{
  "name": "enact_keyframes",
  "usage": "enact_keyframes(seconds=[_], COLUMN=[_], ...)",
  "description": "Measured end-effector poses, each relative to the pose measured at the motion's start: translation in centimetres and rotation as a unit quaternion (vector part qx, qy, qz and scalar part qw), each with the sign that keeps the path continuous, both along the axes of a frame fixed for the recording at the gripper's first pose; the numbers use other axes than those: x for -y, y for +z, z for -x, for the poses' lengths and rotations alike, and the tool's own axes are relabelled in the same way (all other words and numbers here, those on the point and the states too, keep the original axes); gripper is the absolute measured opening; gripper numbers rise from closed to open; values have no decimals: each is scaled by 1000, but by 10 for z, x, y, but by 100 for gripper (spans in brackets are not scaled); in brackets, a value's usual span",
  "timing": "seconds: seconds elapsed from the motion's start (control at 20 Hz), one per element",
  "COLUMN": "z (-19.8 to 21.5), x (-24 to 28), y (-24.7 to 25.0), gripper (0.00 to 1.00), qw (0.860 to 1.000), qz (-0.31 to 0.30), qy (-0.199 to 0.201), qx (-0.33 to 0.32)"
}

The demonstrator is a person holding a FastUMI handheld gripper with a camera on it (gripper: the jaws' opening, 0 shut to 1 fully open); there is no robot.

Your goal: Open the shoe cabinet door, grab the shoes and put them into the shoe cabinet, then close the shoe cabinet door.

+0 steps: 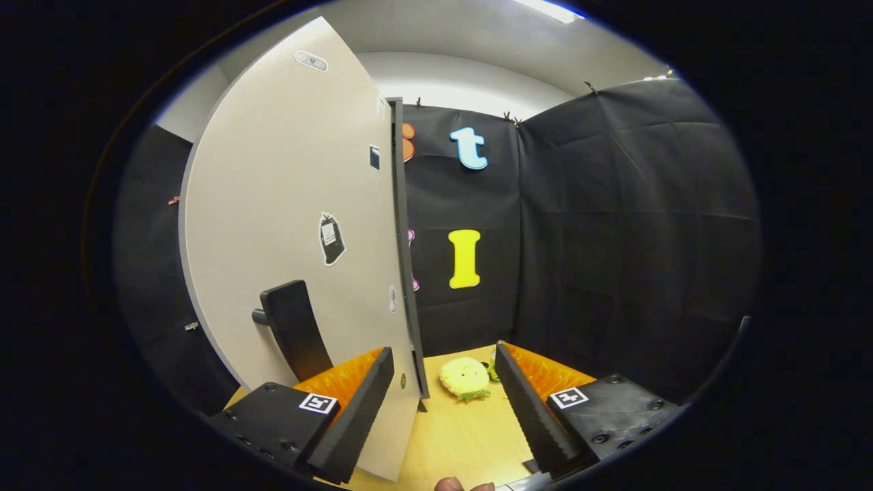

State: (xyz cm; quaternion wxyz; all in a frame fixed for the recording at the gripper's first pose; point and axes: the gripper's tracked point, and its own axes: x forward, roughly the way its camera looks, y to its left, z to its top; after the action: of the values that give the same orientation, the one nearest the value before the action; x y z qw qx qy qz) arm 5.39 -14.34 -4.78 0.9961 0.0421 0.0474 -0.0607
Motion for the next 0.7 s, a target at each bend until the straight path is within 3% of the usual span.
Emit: enact_keyframes(seconds=[0.55, 0.7], z=[-47, -52], x=[-151, -169], y=[-16, -11], gripper=[98, 98], qw=[995, 994], qz=[-36, -35], qy=[94, 103], qx=[-18, -15])
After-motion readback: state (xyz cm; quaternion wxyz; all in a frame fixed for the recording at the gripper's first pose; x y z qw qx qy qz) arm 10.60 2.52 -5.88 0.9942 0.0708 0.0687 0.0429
